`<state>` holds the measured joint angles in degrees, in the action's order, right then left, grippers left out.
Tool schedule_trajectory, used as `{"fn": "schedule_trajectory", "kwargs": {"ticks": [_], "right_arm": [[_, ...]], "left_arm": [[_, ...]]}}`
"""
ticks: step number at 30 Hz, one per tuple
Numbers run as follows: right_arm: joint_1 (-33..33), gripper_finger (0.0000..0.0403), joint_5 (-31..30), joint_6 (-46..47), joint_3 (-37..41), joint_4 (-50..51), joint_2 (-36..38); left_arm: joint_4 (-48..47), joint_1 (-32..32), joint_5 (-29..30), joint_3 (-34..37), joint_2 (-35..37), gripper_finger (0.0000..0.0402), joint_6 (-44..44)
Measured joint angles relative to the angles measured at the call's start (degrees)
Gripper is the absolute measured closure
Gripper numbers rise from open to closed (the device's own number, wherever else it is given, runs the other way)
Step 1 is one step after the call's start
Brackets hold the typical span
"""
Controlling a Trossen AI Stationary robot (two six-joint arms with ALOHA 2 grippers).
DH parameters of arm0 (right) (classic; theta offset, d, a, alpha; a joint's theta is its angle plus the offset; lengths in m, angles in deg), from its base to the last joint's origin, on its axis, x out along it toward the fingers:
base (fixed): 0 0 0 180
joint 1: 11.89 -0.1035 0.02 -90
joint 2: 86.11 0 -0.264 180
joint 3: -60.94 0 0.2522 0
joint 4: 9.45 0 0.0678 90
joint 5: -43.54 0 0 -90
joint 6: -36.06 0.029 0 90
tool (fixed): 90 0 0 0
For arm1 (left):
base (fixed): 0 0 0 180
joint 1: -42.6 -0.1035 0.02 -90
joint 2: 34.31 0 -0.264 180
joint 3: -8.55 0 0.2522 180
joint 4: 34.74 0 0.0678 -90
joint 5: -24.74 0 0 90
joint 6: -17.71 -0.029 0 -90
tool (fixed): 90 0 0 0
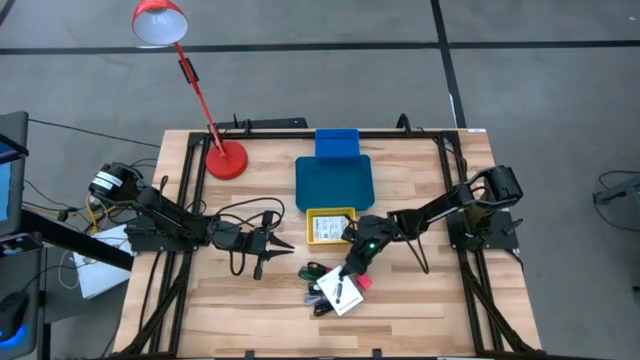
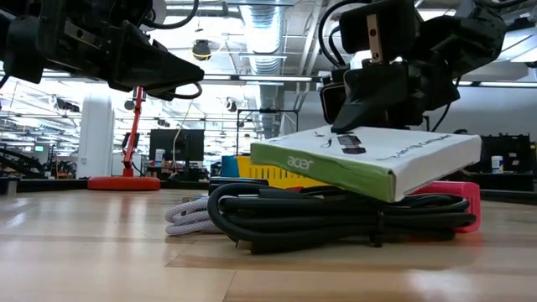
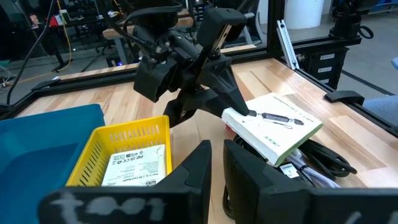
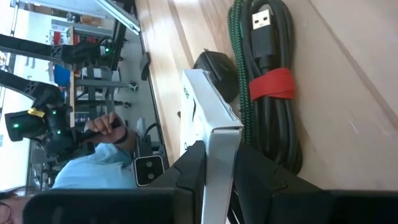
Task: Pick and place items into bin
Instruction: Put the white card reader box into the yellow basket
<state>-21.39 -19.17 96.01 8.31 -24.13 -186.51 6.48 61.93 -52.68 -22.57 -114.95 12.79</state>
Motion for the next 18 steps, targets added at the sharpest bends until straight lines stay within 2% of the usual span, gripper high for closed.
{"fn": "schedule_trajectory", "kwargs": {"ticks": [11,18], "right_arm": [[0.0,0.0339,1.4,1.59,-0.02,1.47,0.08],[0.56,0.0351,-0.42,-1.22,0.02,11.72,7.14]], "left_arm": [[0.0,0.0,0.0,0.0,0.0,0.037,0.17],[-0.21,-0.01,0.0,0.0,0.0,0.037,0.19]]}}
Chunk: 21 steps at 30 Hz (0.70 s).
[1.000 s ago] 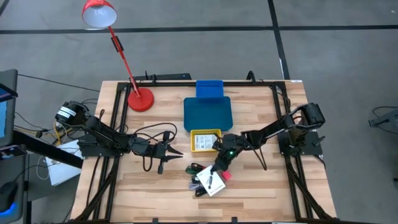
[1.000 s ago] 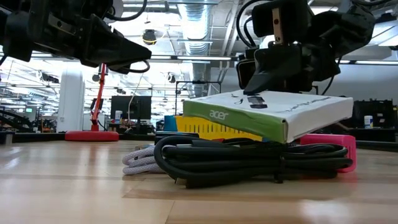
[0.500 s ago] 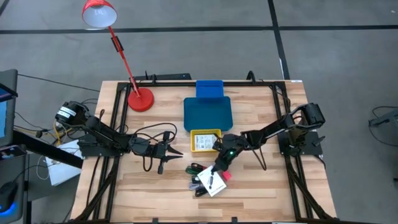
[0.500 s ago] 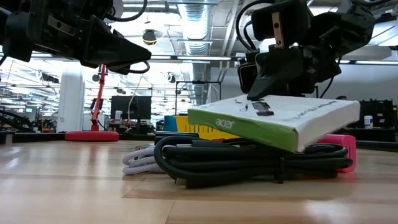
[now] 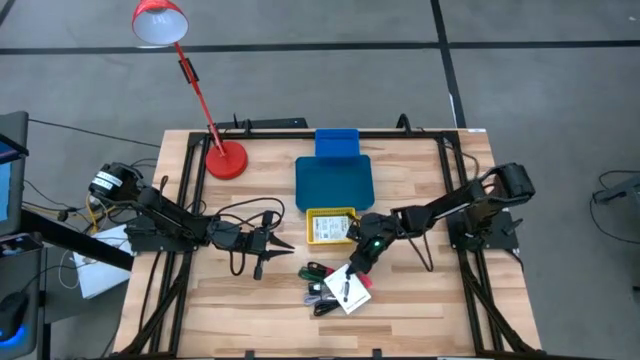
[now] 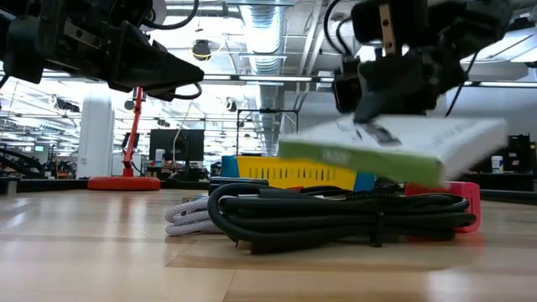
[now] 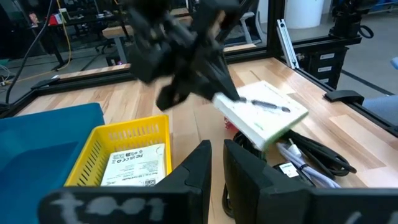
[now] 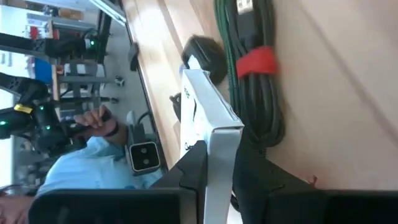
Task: Pick and place items into bin
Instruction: Put the white card reader box into the yellow basket
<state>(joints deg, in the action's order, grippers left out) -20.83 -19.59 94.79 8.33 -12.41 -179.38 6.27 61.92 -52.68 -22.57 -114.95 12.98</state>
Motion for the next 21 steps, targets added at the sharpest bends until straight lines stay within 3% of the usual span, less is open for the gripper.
{"fn": "schedule_trajectory", "kwargs": {"ticks": [11,21], "right_arm": [[3.93,0.0355,-11.62,-8.36,-0.02,17.19,16.45],[9.57,0.0355,-16.99,-19.98,-0.02,17.74,20.62]], "left_arm": [[-0.16,0.01,-0.01,0.0,0.0,0.037,-0.26],[-0.12,0.0,0.0,0.0,0.0,0.037,-1.02]]}}
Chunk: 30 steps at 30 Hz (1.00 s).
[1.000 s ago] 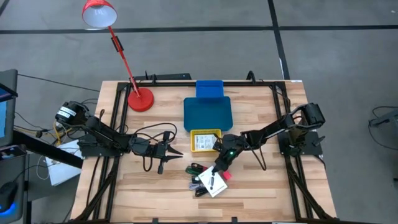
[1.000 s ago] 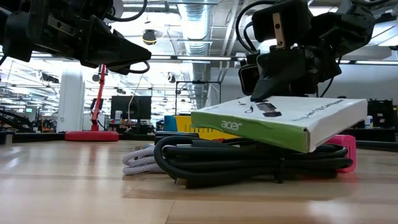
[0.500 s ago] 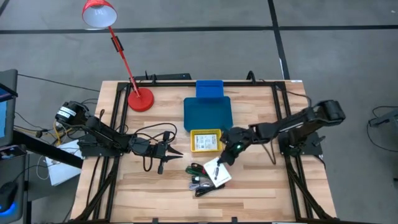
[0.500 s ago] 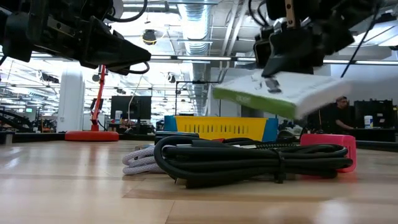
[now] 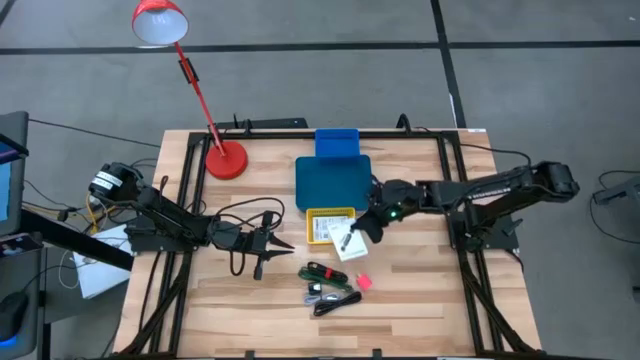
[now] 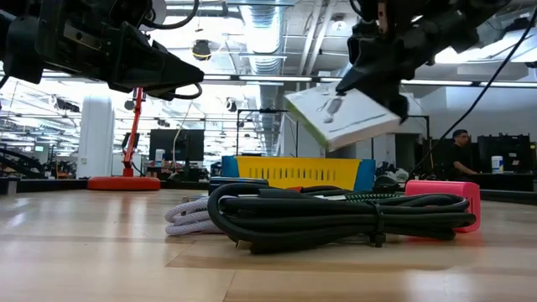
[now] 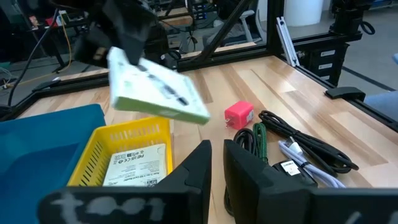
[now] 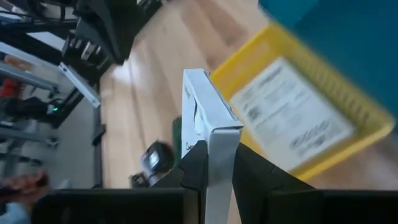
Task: Pick and place items into bin
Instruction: Put the white card reader box into the yellow basket
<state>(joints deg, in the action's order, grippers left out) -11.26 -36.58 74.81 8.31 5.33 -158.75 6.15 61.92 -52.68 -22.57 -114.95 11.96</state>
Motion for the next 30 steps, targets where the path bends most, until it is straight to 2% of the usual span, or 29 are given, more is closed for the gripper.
{"fn": "schedule_trajectory", "kwargs": {"ticks": [7,11,17,30], "right_arm": [[2.63,0.0356,-4.23,-10.02,0.0,-4.5,0.0],[3.74,0.0356,-4.44,-13.77,0.0,-7.49,0.0],[4.04,0.0355,-8.5,-17.98,0.0,-8.33,-0.07],[3.49,0.0288,-8.51,-19.31,0.0,-8.38,-0.07]], "left_arm": [[0.0,0.0,0.0,0.0,0.0,0.037,-0.03],[0.02,-0.01,0.01,0.0,0.0,0.037,-0.03],[0.02,0.01,0.02,0.0,0.0,0.037,-0.03],[0.02,-0.01,0.02,0.0,0.0,0.037,-0.03]]}}
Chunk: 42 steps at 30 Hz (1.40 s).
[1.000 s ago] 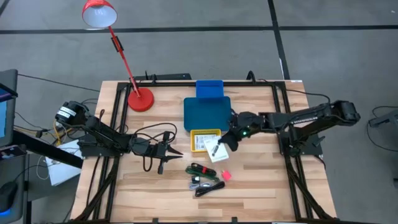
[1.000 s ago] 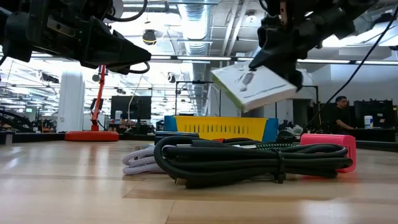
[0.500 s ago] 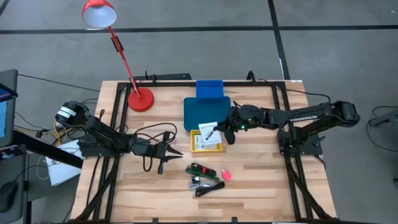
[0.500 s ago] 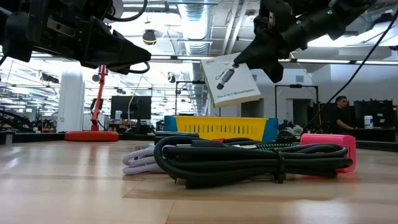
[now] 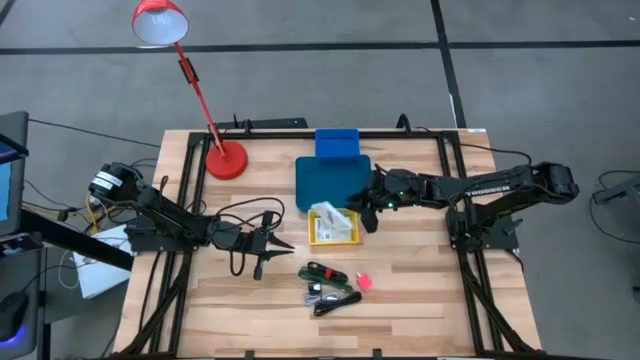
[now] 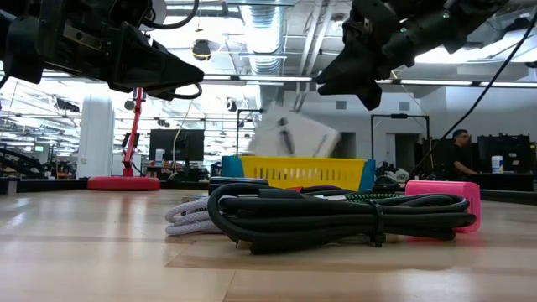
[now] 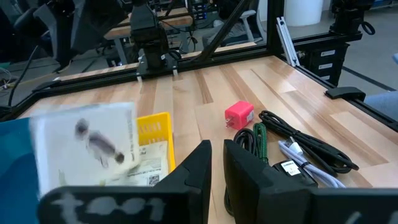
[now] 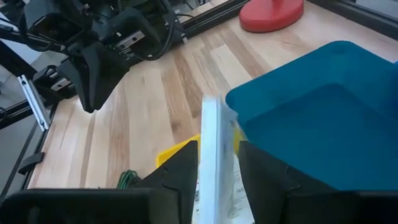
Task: Pick and place items into bin
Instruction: Put the white card reader box into the yellow basket, then put the pink charger adapter into the top blue basket
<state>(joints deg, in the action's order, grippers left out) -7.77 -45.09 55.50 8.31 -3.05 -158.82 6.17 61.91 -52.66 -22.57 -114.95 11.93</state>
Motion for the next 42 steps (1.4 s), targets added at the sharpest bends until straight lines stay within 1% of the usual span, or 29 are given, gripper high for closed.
{"fn": "schedule_trajectory", "kwargs": {"ticks": [4,8,12,14,18,25,30,35,42], "right_arm": [[0.0,0.0272,0.02,0.27,0.0,0.01,0.0],[0.0,0.0262,0.48,2.62,0.0,-0.22,-0.02],[-0.1,0.026,4.38,3.59,0.0,-0.41,-0.02],[-0.63,0.0262,4.97,4.54,0.0,-0.11,-0.02],[-2.98,0.0268,4.99,5.02,0.0,0.35,-0.02],[-8.66,0.0275,4.8,9.14,0.0,2.1,-0.02],[-13.4,0.0274,4.76,11.6,0.0,6.74,-0.02],[-16.92,0.0266,4.19,16.49,0.0,13.3,-0.02],[-20.79,0.0257,-1.38,26.55,0.0,20.11,-0.02]], "left_arm": [[0.0,0.0,0.0,0.0,0.0,0.037,0.0],[-0.19,0.02,0.0,-0.02,0.0,0.037,0.0],[-0.31,0.0,0.02,-0.02,0.0,0.037,-0.01],[-0.31,0.0,0.02,-0.02,0.0,0.037,0.0],[-0.46,0.0,0.09,-0.02,0.0,0.037,-0.4],[-1.68,0.0,0.15,-0.02,0.0,0.037,-0.93],[-1.68,0.0,0.17,-0.02,0.0,0.037,-1.2],[-1.7,0.0,0.2,-0.02,0.0,0.037,-1.18],[-1.7,0.0,0.22,-0.02,0.0,0.037,-1.06]]}}
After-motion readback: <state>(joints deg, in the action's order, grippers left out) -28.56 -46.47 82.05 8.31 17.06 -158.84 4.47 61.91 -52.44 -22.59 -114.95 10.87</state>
